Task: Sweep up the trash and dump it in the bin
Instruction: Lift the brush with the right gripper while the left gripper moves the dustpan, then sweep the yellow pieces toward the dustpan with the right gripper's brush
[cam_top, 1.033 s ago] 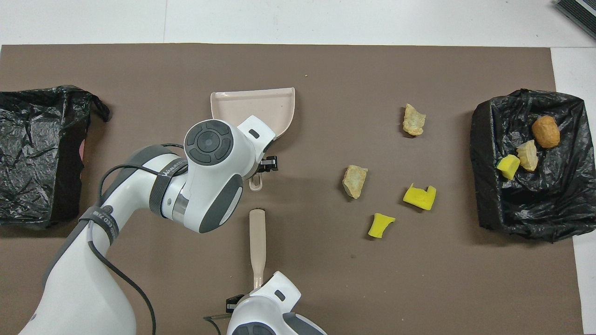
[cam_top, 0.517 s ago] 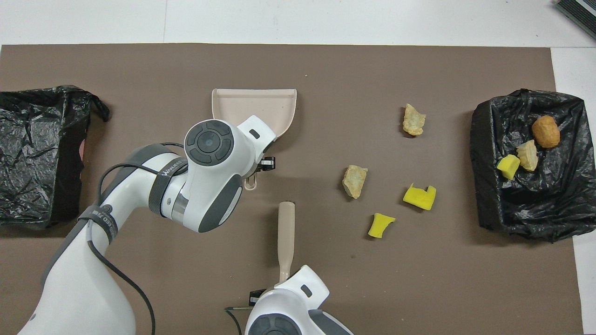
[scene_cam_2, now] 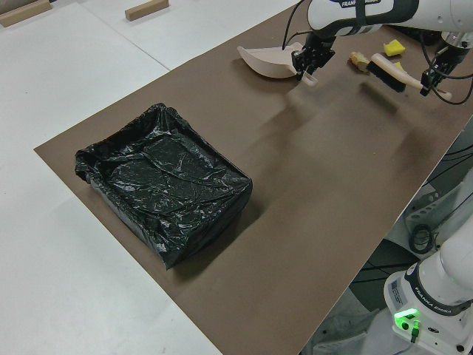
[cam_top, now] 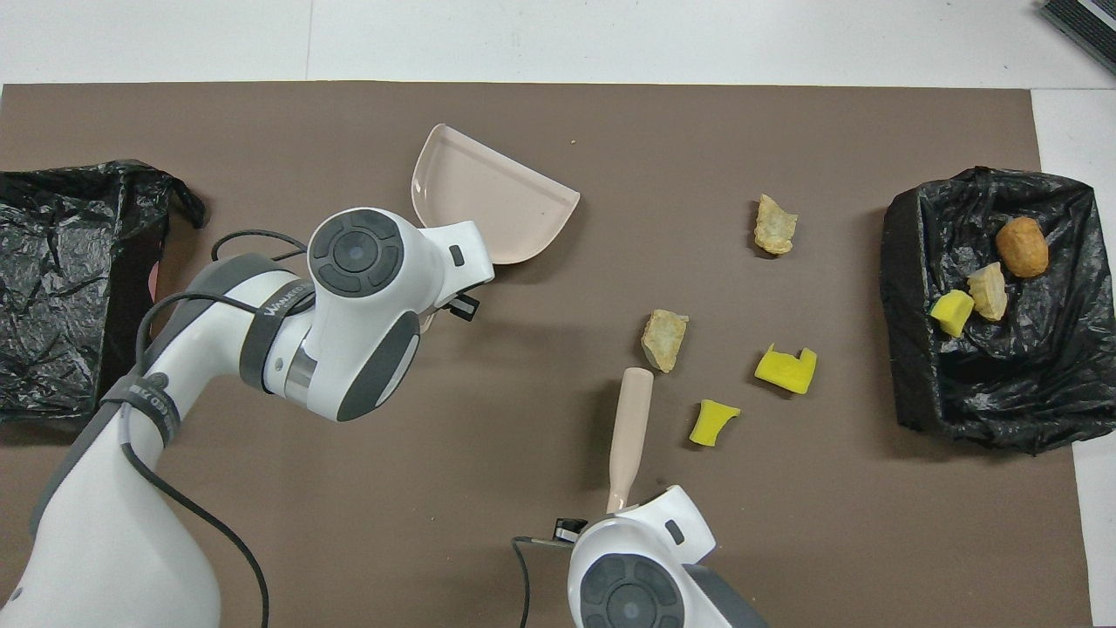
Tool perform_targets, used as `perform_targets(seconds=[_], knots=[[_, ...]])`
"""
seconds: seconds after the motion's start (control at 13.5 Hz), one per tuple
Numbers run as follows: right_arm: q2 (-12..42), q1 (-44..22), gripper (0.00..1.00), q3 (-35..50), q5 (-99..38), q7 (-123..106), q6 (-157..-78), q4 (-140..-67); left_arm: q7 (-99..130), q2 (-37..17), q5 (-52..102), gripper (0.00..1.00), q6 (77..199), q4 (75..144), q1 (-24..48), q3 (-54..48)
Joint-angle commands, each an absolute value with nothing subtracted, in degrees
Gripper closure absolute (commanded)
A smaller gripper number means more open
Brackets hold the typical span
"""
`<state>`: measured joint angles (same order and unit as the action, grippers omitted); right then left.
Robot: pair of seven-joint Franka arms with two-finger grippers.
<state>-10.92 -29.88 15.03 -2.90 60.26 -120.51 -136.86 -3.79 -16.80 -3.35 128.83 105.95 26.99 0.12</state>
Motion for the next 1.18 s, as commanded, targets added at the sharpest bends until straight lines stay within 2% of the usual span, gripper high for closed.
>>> perform_targets(seconds=[0.0,0.3,0.44,0.74,0.89,1.11], knots=[[-15.28,-24.46,1.0,15.47,-2.81,63.1,-116.56,-138.52,-14.72,-12.85,-4.48,1.0,127.19,106.87,24.09,-0.18],[-15.65,-18.12,1.0,15.47,-0.71,62.67,-114.44,-138.87,-42.39,-6.08,-4.39,1.0,115.25,107.4,18.56,-0.26],[-15.64,-15.92,1.0,15.47,1.13,61.18,-112.6,-139.13,-54.69,-4.49,-4.31,1.0,109.1,107.84,18.28,-0.26],[-16.08,-12.66,1.0,15.47,3.16,61.0,-111.45,-140.62,-61.0,-0.63,-4.31,1.0,111.87,115.2,19.25,-0.53],[-16.08,-11.09,1.0,15.38,3.43,60.91,-110.13,-140.89,-59.59,-0.35,-4.22,1.0,116.52,119.34,21.26,-0.53],[-18.44,-7.22,1.0,15.47,4.57,57.93,-110.91,-144.82,-59.07,-0.26,-4.22,1.0,116.9,119.44,21.27,-0.53]])
